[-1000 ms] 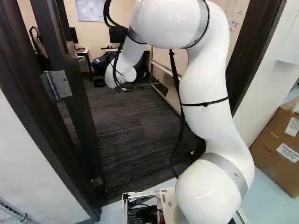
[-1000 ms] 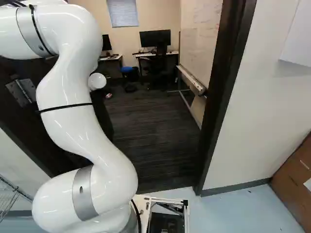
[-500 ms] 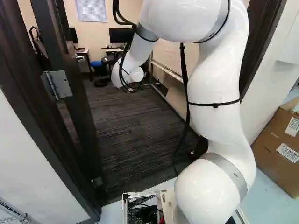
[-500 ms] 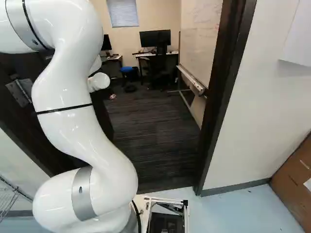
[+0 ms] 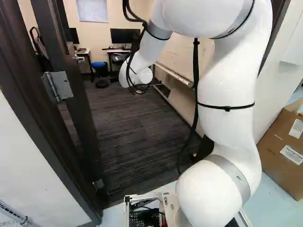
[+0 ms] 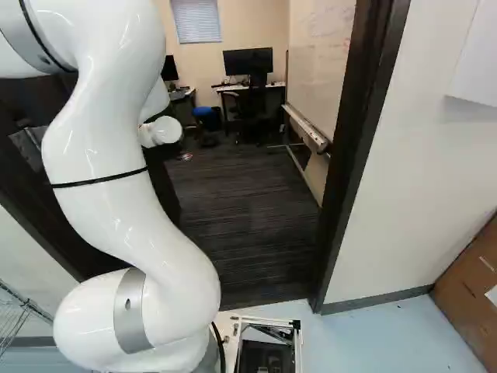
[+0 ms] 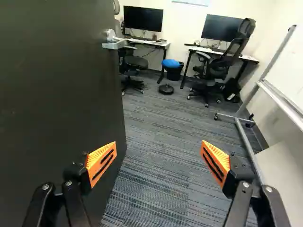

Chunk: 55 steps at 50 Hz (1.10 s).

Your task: Open the door and move inside

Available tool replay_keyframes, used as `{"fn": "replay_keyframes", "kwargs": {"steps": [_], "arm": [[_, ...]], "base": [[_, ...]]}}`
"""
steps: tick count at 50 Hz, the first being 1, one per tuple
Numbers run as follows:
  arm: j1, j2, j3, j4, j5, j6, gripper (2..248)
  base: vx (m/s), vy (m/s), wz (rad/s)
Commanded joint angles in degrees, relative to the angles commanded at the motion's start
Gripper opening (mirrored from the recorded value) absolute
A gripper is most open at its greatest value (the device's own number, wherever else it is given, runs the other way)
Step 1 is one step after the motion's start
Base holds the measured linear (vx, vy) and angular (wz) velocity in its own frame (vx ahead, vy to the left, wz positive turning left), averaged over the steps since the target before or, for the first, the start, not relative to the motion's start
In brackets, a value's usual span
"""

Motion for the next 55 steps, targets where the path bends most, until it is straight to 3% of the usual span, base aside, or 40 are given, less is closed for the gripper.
{"fn": "replay_keyframes", "kwargs": {"steps": [34,55], "arm": [[-4.69,5.33,6.20,8.94,0.00,0.00,247],[-6.49,7.17,8.31,9.69,0.04,0.00,247]], "base": [[0.000,0.000,0.000],[0.000,0.000,0.000]]}}
